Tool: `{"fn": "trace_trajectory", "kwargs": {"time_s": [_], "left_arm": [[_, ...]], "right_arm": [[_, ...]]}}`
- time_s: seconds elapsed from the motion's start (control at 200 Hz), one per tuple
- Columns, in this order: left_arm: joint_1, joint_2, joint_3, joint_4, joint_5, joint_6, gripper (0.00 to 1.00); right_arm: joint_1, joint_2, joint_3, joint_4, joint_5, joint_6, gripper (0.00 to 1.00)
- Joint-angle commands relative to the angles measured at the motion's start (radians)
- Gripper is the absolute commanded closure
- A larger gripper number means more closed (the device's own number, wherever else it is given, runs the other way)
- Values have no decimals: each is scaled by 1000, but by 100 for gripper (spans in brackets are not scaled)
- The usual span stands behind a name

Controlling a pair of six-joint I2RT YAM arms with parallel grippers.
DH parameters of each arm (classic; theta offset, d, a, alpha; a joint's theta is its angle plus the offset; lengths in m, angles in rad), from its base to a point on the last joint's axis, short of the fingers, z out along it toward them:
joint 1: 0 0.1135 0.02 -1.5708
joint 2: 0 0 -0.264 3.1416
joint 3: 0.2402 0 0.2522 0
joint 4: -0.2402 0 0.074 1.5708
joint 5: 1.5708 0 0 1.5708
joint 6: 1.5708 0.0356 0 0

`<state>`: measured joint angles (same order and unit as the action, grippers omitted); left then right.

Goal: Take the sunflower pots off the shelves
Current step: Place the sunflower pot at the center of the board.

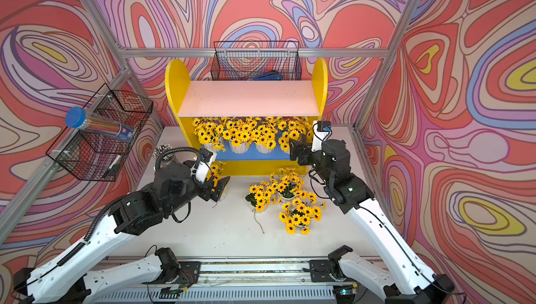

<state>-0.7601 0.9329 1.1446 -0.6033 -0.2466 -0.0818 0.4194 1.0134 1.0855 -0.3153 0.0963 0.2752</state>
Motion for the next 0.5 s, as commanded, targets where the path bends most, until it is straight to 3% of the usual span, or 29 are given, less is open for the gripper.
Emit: {"fn": "trace_trajectory", "kwargs": {"time_s": [0.0, 0.175, 0.496], "left_arm": [[109, 2, 21, 35, 109, -38, 0], [223, 20, 28, 33, 120, -78, 0], [234, -24, -53, 77, 124, -75, 0]], "right_arm": [[-1, 17, -36, -12, -15, 19, 7], [3, 41, -103, 25, -15, 44, 7], [7, 207, -123, 156, 11, 46, 2]]}}
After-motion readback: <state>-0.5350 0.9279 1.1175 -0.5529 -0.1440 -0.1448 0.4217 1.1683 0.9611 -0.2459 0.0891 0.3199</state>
